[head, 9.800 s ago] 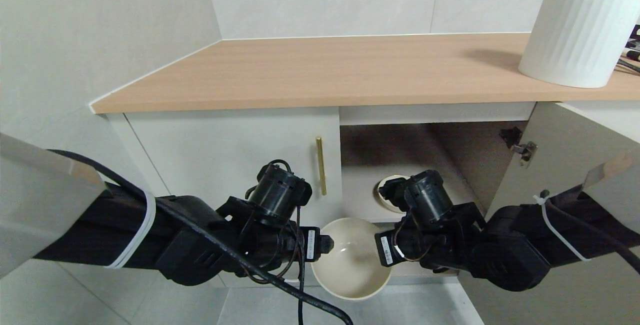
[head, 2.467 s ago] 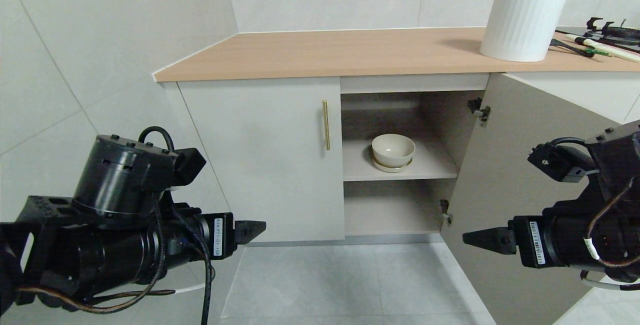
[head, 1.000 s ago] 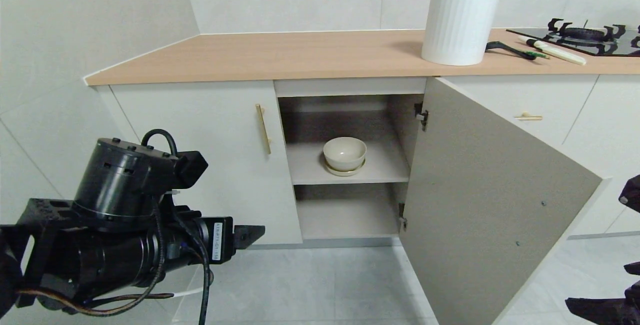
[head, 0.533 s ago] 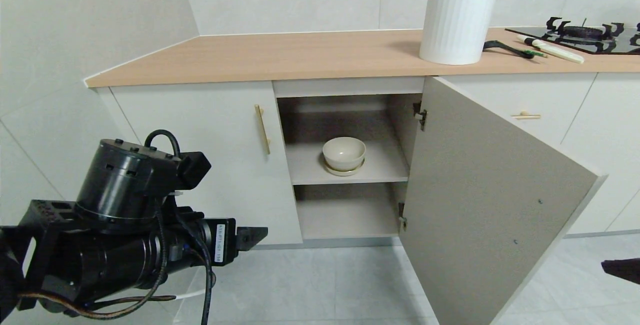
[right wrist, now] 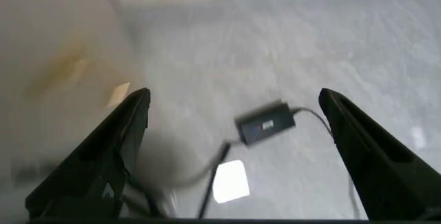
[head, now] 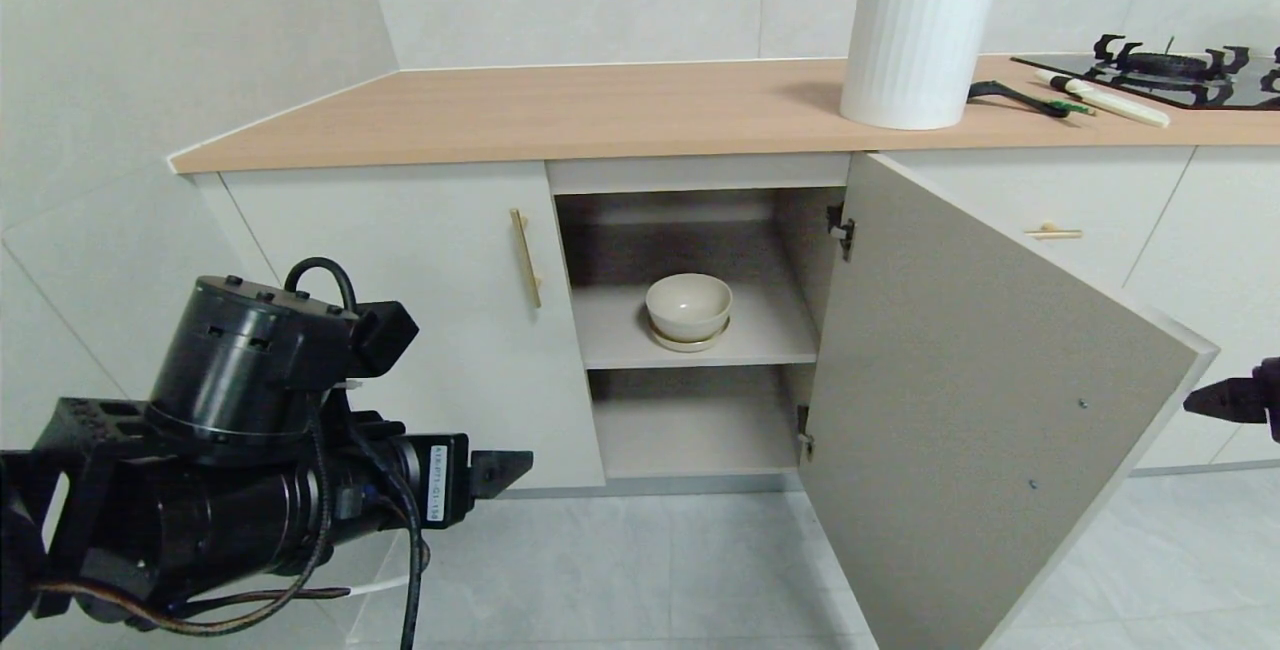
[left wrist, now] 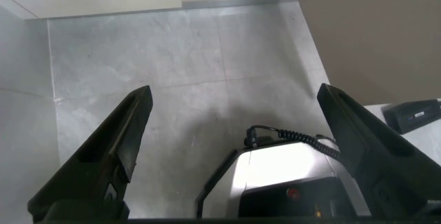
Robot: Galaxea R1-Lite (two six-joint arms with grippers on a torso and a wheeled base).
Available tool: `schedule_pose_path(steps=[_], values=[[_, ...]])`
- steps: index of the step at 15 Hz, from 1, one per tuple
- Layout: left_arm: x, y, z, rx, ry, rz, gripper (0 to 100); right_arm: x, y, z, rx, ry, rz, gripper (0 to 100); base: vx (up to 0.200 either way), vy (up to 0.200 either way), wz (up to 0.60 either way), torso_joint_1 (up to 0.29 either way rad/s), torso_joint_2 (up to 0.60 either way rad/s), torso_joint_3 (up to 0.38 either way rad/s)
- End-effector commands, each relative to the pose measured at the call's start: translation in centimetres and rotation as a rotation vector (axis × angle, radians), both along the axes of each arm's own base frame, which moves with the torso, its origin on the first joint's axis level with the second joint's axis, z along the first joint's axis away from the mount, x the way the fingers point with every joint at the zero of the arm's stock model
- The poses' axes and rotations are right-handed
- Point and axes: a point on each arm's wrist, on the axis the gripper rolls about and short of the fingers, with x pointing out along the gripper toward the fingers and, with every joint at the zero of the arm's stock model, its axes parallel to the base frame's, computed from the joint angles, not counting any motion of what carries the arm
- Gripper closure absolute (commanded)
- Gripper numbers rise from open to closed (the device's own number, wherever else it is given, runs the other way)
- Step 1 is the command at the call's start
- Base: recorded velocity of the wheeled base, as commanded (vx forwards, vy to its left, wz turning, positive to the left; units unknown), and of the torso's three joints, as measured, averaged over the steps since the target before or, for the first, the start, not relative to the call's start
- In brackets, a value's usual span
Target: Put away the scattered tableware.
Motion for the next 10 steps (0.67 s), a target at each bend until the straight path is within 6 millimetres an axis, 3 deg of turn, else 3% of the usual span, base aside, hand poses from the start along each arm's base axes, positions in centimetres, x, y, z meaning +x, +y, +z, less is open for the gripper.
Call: schedule_pose_path(steps=[1,5,10], values=[[0.0,0.0,0.0,0.002,0.003,0.001,0,2.9,-0.7,-2.1,0.028,0.047,-0.058,0,0.000,0.000,0.00,0.000,0.00,0.000],[0.0,0.0,0.0,-0.001,0.000,0.000,0,3.5,0.0,-2.7,0.038,0.031,-0.036,0,0.000,0.000,0.00,0.000,0.00,0.000],[-0.1,0.0,0.1,-0.003,-0.004,0.000,0,3.3,3.2,-3.4,0.085,0.042,0.064,0,0.000,0.000,0.00,0.000,0.00,0.000]])
